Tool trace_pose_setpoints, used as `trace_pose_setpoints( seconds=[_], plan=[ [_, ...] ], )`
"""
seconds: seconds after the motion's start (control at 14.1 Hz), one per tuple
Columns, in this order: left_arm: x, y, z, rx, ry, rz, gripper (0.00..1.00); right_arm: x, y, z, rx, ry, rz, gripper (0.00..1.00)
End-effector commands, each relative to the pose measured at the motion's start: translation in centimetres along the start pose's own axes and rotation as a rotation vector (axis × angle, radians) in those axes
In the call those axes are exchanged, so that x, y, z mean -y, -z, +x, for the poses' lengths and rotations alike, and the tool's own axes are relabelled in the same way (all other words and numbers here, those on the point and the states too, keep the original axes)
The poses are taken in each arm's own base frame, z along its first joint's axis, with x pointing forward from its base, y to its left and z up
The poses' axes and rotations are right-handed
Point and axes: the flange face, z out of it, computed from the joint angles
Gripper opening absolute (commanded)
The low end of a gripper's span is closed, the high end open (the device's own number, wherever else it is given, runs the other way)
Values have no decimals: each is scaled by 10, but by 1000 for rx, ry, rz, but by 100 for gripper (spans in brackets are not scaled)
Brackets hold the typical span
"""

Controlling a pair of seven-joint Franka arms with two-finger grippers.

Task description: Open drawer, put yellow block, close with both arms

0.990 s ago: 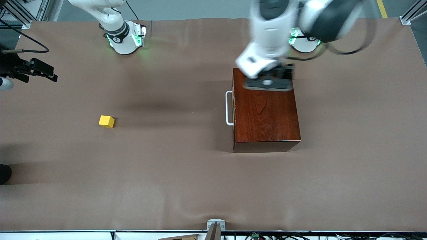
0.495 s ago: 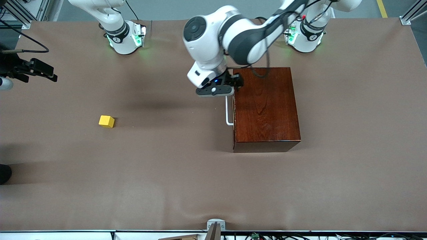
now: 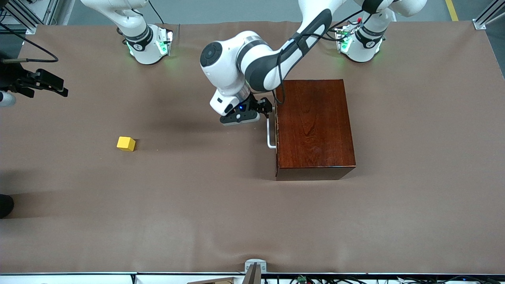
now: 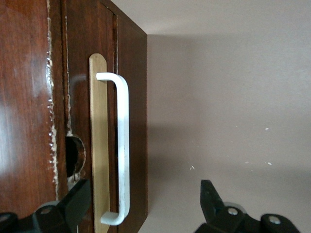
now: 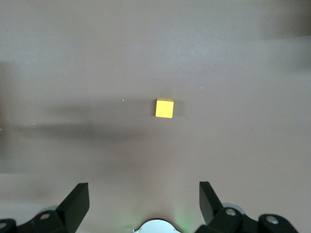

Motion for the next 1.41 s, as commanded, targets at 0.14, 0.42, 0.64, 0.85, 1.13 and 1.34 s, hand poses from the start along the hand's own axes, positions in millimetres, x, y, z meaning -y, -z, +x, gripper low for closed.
trace_pose_setpoints(
  seconds=[0.14,0.42,0.64,0.85,1.13,1.34],
  plan=[
    [-10,-32,6,0,28,51,100,1,5,-4,-7,3,-13,100],
    [-14,-49,6,10,30,69,100,0,5,-4,-6,1,-13,100],
    [-19,-60,9,4,32,60,100,-5,4,-3,-4,-8,-12,100],
    [-30,-67,6,-10,52,29,100,-3,3,-2,-6,-5,-12,100],
    [-47,-70,-2,-32,95,-30,100,-3,4,-3,-7,-5,-12,100],
    [-62,-62,-13,-45,132,-87,100,-5,2,-2,-4,-8,-13,100]
  ],
)
